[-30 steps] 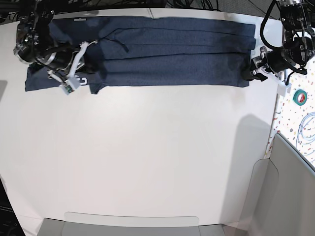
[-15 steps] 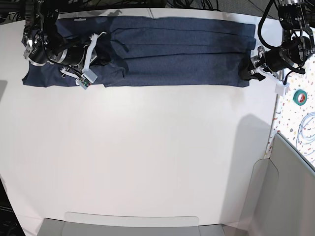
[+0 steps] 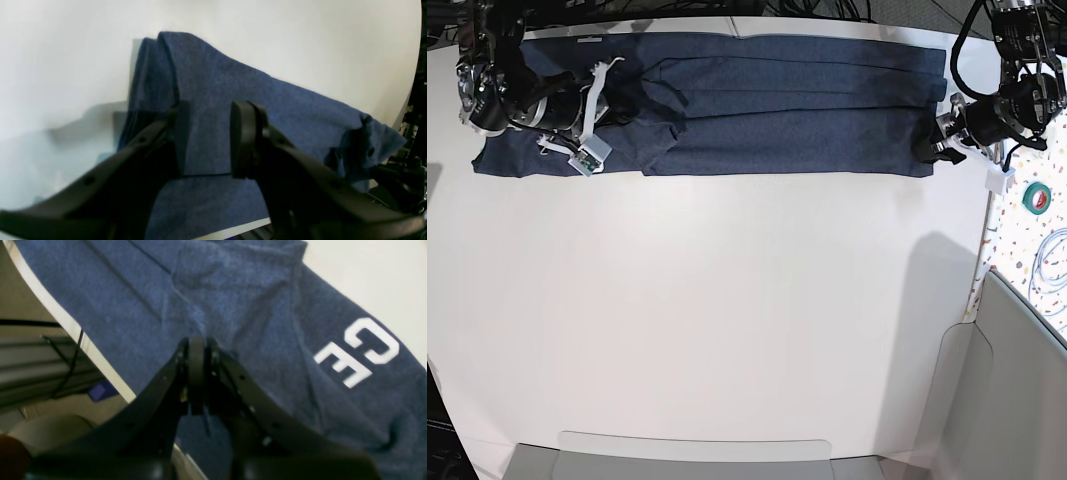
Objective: Layout the t-shirt on the table in an organized manner, then fold the t-shirt properly
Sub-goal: 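Smooth and flatten the strip end with the right gripper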
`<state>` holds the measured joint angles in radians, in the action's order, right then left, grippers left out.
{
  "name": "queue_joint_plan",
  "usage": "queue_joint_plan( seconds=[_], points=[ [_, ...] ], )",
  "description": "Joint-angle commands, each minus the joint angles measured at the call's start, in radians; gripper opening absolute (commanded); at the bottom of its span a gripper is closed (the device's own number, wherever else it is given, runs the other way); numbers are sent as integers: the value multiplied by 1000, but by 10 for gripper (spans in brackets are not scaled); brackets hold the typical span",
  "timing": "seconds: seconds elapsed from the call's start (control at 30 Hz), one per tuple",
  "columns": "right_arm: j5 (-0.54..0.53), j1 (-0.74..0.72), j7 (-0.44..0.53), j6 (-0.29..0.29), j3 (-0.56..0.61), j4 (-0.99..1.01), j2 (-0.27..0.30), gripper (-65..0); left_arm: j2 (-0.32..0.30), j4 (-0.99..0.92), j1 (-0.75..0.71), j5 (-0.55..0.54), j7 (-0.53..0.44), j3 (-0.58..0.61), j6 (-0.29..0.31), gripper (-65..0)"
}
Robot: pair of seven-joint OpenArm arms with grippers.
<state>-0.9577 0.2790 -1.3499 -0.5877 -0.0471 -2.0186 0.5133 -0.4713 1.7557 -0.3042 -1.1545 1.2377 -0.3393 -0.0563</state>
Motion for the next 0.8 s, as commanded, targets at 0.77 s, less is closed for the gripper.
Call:
queue_joint_plan(
  seconds=[0.77],
  points=[
    [-129,-7,-36,-2,-4,-20,87,-484,-16,13,6,-14,0,-7,2,-439]
  ],
)
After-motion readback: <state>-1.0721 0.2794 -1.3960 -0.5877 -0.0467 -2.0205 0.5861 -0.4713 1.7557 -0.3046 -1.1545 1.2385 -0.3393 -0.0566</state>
